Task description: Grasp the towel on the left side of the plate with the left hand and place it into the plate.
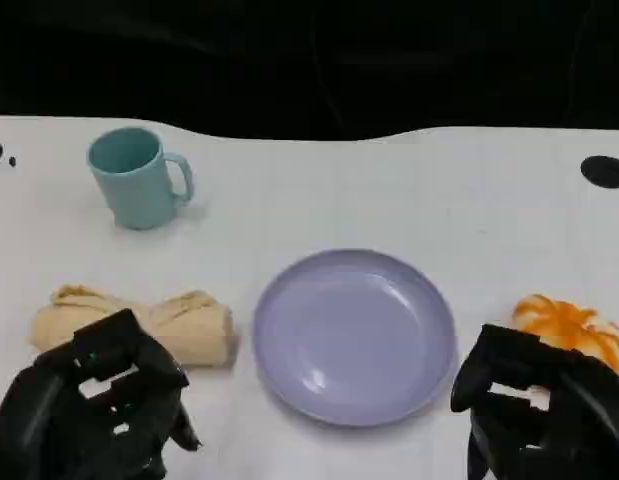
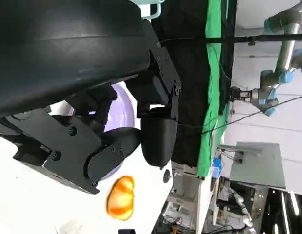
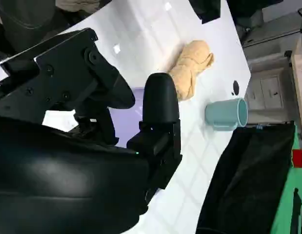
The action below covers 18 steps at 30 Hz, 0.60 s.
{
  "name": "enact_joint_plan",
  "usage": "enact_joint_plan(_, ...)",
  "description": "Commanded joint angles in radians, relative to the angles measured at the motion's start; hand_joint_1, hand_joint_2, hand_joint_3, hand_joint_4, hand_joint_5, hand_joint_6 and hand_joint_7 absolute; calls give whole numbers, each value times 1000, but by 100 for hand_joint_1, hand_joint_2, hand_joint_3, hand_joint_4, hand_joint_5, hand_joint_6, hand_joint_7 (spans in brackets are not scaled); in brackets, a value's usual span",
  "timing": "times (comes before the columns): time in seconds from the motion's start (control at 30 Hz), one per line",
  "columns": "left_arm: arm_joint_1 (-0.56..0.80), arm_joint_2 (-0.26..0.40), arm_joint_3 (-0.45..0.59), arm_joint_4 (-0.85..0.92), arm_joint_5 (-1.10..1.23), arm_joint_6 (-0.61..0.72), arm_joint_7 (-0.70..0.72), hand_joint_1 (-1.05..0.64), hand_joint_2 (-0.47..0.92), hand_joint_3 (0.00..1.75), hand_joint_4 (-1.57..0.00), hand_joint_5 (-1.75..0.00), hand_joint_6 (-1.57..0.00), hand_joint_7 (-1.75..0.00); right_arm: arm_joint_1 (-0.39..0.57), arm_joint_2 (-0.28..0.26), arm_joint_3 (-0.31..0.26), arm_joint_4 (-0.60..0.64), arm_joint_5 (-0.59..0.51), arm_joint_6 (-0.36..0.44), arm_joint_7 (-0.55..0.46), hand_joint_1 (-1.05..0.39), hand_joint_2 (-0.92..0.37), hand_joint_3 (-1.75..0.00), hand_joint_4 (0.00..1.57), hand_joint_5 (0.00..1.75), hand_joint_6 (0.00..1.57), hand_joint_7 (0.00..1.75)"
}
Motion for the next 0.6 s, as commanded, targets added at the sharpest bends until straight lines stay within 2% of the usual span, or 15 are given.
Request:
enact_joint_plan(0.03,-5,12,3,-3,10,-10,7,-9,57,107,-90,-160,-86,-139,-3,-8,-10,-6,6,0,4,-6,-50,-134,73,175,63,161)
enact_joint_plan(0.6,-6,13,6,-2,7,-10,5,-10,57,105,-90,-160,-86,-140,-2,-5,-10,-2,4,-6,10,-6,-50,-134,73,175,62,160)
